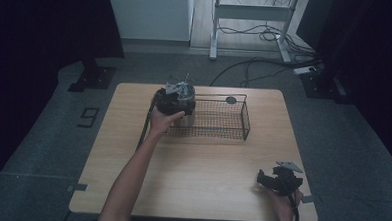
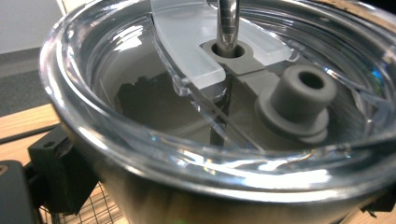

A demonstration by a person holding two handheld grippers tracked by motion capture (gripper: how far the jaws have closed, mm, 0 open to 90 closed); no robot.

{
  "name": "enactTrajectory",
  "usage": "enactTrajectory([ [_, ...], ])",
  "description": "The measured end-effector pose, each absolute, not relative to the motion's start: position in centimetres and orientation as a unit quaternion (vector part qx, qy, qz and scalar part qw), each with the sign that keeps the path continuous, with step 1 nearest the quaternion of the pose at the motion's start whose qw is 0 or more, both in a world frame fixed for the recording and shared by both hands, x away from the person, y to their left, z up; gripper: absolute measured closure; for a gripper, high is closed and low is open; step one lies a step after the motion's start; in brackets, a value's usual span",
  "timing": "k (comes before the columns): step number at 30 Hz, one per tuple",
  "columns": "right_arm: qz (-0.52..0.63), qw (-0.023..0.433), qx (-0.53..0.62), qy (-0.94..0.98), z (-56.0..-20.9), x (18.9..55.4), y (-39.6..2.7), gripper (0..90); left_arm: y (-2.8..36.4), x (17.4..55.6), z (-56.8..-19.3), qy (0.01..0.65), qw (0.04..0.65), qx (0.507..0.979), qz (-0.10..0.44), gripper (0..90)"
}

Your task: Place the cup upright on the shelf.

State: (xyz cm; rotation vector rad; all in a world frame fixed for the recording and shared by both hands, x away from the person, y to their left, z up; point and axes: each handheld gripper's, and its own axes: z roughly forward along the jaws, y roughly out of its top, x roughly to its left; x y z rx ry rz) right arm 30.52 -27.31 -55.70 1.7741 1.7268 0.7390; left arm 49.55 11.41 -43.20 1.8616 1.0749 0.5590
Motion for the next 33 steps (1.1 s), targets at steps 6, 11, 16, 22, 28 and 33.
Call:
enactTrajectory([
  [6, 0.275, 0.275, 0.66, 0.643, -55.7, 30.5, -27.3, 0.0, 11.1, 49.7, -44.0, 0.436, 0.435, 0.756, 0.223, 3.8],
  [11, 0.275, 0.275, 0.66, 0.643, -55.7, 30.5, -27.3, 0.0, 10.7, 49.8, -44.4, 0.436, 0.431, 0.758, 0.221, 3.8],
  [16, 0.275, 0.276, 0.66, 0.643, -55.7, 30.5, -27.3, 0.0, 10.4, 50.0, -45.1, 0.44, 0.426, 0.76, 0.219, 3.8],
  [22, 0.275, 0.276, 0.66, 0.643, -55.7, 30.5, -27.3, 0.0, 10.1, 50.0, -45.6, 0.442, 0.422, 0.761, 0.219, 3.8],
  [28, 0.275, 0.276, 0.66, 0.643, -55.7, 30.5, -27.3, 0.0, 10.0, 50.0, -46.1, 0.445, 0.42, 0.76, 0.218, 3.7],
  [33, 0.275, 0.276, 0.66, 0.643, -55.7, 30.5, -27.3, 0.0, 10.0, 50.0, -46.5, 0.445, 0.419, 0.76, 0.219, 3.7],
])
